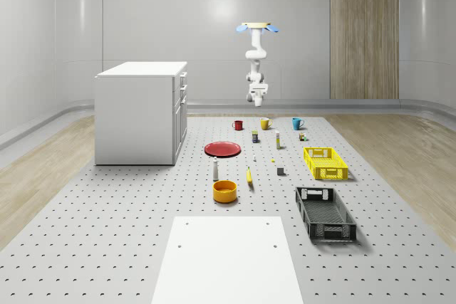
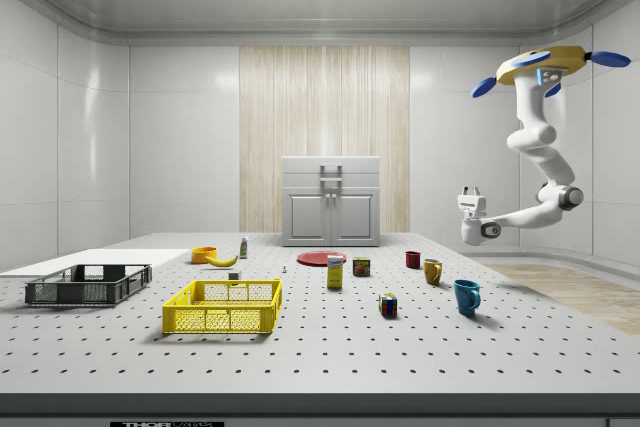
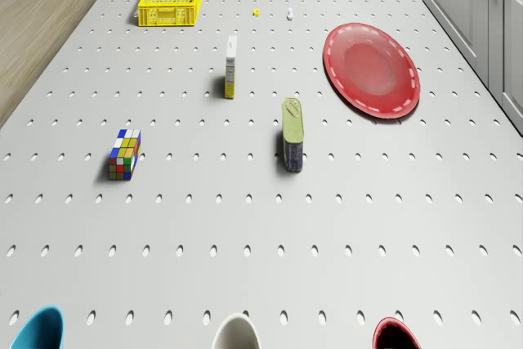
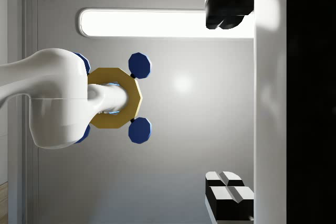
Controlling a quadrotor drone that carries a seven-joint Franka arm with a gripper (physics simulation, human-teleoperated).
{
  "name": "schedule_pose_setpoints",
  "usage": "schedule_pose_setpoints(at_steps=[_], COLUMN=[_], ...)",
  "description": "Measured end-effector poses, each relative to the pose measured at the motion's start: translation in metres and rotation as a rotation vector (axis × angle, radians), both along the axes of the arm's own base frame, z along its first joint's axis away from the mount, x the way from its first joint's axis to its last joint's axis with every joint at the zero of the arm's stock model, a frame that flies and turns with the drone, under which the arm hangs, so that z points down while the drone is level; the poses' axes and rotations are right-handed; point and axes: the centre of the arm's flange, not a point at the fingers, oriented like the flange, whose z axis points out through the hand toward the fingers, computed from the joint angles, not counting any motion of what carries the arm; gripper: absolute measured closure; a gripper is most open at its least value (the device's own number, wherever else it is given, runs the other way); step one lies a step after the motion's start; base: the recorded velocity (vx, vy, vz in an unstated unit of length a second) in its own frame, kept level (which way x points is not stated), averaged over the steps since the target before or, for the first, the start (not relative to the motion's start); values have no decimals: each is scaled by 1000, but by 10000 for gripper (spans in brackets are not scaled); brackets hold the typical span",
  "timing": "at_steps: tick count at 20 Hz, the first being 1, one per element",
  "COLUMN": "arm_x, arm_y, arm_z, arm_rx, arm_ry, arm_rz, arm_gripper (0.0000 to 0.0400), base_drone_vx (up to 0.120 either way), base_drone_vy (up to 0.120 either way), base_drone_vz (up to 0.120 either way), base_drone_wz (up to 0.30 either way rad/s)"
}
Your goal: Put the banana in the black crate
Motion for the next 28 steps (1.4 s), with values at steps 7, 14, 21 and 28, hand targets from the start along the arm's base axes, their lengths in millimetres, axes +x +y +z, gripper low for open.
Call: schedule_pose_setpoints(at_steps=[7,14,21,28], arm_x=[0,-1,-2,-2], arm_y=[0,0,1,5], arm_z=[0,0,0,0], arm_rx=[-1,-4,-14,-47], arm_ry=[-5,-11,-16,-21], arm_rz=[0,0,0,-1], arm_gripper=[0,0,0,0], base_drone_vx=[120,120,120,120], base_drone_vy=[-120,-120,-120,-120], base_drone_vz=[0,0,0,0], base_drone_wz=[0,0,0,0])
